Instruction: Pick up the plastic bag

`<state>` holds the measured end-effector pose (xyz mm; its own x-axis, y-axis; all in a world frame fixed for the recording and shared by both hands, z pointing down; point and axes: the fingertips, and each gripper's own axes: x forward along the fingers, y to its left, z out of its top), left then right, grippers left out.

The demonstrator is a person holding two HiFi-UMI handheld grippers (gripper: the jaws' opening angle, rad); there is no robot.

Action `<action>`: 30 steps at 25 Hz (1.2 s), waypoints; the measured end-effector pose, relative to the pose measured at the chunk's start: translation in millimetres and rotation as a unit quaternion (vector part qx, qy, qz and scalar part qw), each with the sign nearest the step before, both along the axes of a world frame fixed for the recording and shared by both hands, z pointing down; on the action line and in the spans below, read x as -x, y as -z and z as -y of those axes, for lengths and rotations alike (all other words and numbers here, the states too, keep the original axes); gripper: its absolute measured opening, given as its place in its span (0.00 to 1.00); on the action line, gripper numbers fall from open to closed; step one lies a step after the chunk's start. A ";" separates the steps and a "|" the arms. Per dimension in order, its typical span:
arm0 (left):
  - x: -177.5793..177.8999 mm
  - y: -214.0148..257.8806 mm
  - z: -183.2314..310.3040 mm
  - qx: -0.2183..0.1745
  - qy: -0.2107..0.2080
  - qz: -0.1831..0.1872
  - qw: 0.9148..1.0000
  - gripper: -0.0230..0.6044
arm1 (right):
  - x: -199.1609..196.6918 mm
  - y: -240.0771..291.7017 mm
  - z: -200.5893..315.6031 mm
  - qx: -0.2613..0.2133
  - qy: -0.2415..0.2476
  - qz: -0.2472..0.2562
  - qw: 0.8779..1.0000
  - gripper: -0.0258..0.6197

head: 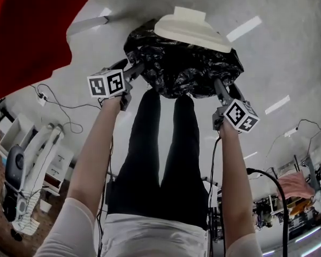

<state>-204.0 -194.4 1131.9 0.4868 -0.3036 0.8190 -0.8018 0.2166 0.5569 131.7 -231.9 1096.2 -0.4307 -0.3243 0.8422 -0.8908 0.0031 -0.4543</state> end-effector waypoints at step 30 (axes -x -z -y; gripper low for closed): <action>-16.5 259.7 -35.4 -0.083 -0.108 0.161 0.978 0.05 | -6.7 222.2 -29.3 -0.032 0.176 0.009 0.984 0.04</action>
